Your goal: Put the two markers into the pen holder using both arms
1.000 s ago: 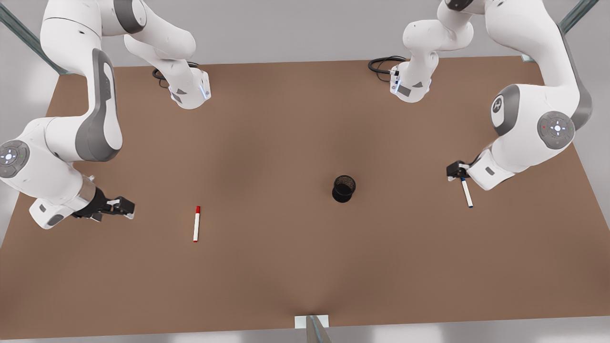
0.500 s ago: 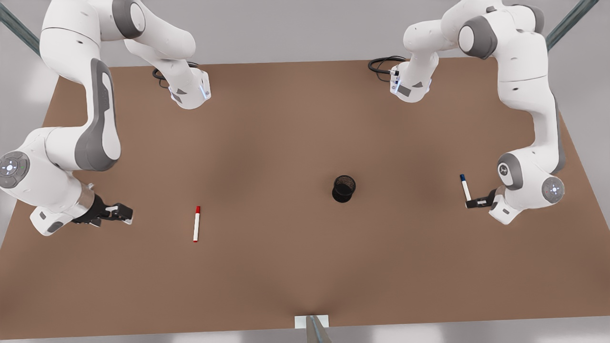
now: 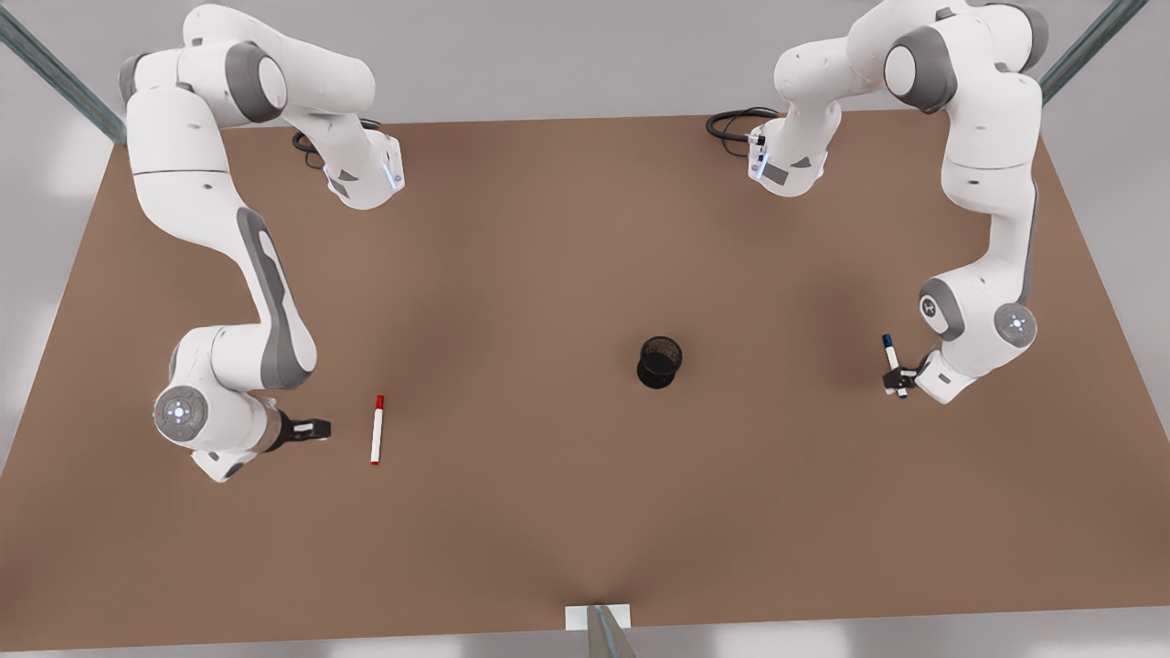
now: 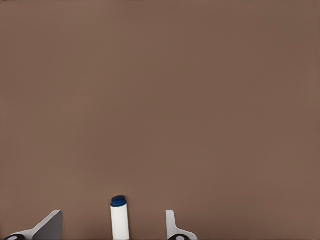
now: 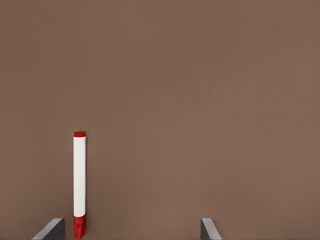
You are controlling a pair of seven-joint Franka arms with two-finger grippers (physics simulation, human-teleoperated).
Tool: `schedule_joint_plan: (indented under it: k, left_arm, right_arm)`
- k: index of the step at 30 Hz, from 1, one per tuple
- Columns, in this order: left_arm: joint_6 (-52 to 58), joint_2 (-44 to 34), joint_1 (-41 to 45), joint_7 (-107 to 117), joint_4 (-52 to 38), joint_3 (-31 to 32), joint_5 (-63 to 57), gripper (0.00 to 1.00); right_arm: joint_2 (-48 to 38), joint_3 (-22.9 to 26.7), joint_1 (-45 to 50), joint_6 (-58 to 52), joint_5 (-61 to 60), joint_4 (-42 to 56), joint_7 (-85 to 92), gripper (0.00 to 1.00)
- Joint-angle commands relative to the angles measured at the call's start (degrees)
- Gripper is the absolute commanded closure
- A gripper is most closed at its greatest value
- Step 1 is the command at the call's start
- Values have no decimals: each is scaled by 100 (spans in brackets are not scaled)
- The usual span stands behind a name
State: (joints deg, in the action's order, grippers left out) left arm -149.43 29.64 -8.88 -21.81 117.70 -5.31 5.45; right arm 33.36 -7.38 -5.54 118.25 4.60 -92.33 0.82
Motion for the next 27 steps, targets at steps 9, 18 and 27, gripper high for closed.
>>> schedule_joint_plan:
  k: [9, 18, 27]
  left_arm:
    - [-297, 103, -9, -1177, -1, 4, -8, 39]
    - [-297, 200, -9, -1177, -10, 4, 0, 50]
    - [-297, 209, 0, -1151, -19, 4, 132, 63]
  right_arm:
    - [680, -9, 704, 849, 84, 75, -1663, 7]
    - [1067, 0, 730, 1236, 76, 137, -1725, 25]
    - [1181, 0, 730, 1350, 58, 154, -1804, 50]
